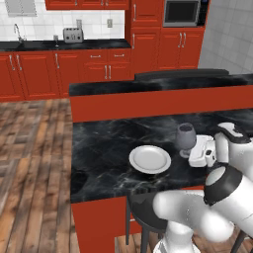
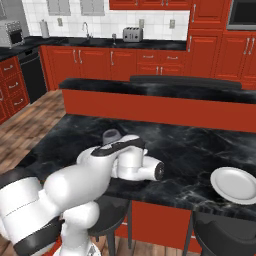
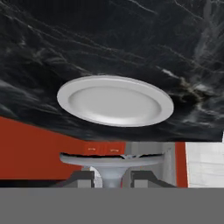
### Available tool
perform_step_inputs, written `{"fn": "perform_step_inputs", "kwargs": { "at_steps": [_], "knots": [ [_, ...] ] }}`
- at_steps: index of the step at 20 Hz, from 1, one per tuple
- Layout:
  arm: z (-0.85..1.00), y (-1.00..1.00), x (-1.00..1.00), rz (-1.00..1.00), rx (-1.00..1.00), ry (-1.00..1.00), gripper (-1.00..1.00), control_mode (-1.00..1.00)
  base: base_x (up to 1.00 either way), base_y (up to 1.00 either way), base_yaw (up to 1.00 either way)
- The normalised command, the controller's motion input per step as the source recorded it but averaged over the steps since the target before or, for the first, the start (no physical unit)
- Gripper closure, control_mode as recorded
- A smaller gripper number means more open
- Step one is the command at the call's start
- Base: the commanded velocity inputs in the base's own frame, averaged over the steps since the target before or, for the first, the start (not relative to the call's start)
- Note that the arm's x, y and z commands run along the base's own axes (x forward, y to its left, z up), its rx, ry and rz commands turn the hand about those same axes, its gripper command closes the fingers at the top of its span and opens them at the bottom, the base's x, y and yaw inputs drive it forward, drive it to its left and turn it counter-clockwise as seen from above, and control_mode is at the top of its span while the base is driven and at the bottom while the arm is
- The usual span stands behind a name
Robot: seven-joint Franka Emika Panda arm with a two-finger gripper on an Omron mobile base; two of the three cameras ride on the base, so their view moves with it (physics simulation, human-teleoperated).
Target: Retrieve the wine glasses from the counter and place one next to each plate.
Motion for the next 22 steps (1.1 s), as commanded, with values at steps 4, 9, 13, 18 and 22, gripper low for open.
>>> {"fn": "perform_step_inputs", "kwargs": {
  "at_steps": [4,9,13,18,22],
  "knots": [
    [-0.31,-0.03,0.4,0.11,-0.03,0.0,1.0,-1.0,0.0,0.0,0.0],
    [-0.23,-0.06,0.3,0.1,-0.01,0.0,1.0,-1.0,0.0,0.0,0.0],
    [-0.21,-0.24,0.2,0.11,0.0,0.0,1.0,-1.0,0.0,0.0,0.0],
    [-0.33,-0.12,0.22,0.11,-0.01,-0.02,1.0,-1.0,0.0,0.0,0.0],
    [-0.34,0.0,0.36,0.02,0.0,0.0,1.0,-1.0,0.0,0.0,0.0]
  ]
}}
